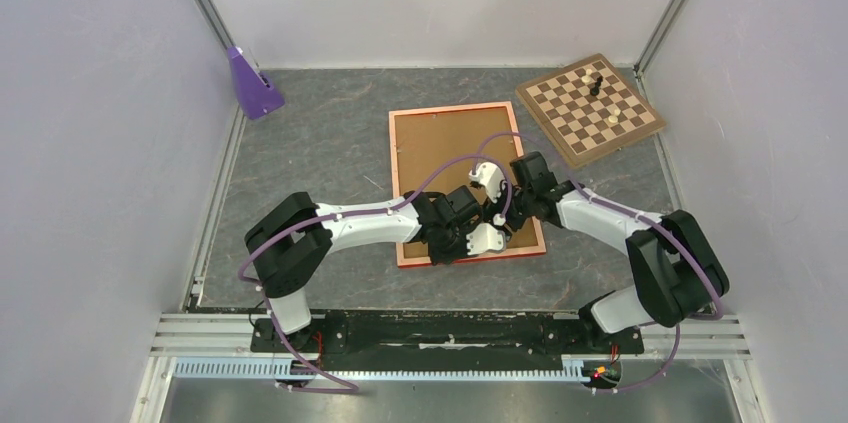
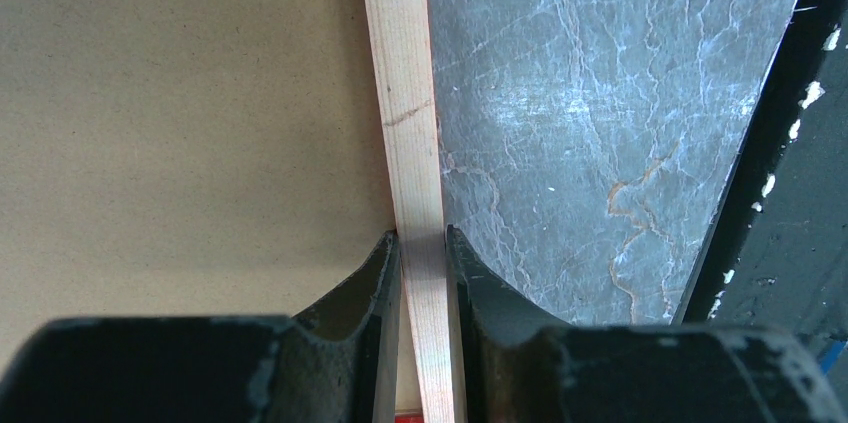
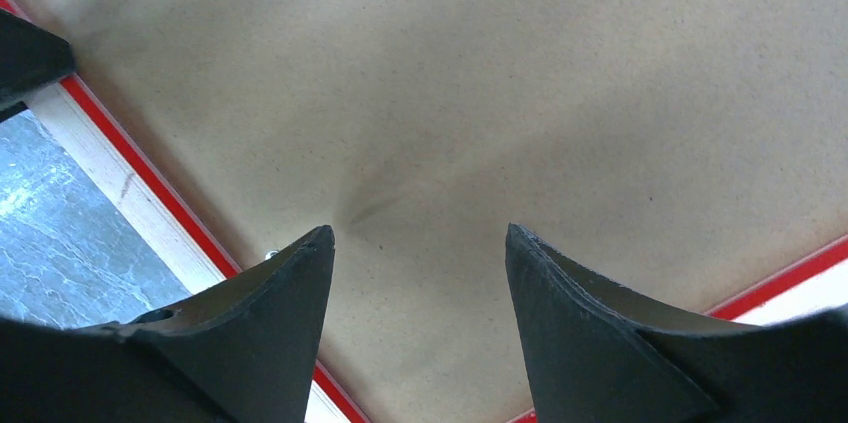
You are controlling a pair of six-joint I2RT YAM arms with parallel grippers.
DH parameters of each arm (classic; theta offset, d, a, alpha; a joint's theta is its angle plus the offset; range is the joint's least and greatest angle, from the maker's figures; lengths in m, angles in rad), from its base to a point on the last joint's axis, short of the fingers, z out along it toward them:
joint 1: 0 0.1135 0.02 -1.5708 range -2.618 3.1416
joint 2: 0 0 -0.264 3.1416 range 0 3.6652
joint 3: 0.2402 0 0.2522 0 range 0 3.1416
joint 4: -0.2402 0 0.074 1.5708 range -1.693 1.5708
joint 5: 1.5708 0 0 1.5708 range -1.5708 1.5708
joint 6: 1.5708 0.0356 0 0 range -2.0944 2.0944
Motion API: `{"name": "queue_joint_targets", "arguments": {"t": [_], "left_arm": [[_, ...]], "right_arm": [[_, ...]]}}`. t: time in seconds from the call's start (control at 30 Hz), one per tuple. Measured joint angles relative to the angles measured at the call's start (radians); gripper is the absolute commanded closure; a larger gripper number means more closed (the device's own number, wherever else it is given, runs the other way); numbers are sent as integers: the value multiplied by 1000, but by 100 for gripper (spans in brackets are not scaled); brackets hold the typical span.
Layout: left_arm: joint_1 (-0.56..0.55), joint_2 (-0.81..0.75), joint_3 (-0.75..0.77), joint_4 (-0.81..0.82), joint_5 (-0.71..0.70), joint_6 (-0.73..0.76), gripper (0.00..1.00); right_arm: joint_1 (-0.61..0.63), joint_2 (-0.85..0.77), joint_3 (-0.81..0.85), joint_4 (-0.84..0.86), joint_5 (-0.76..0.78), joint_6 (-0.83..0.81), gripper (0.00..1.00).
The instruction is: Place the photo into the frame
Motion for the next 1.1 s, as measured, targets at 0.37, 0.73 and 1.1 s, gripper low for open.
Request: {"name": "queue_joint_targets", "arguments": {"t": [0.37,0.73,1.1], "left_arm": [[0,-1,-1,2,0,-1,98],[0,-2,-2,3,-2,-5,98],[-5,-4,-6,9,-18,-10,98]], "right_arm": [[51,-10,-31,39,58,-6,35],[68,-68,-66,13,87,-51,37],[64,-73,-71,-5,37,-64,38]]}}
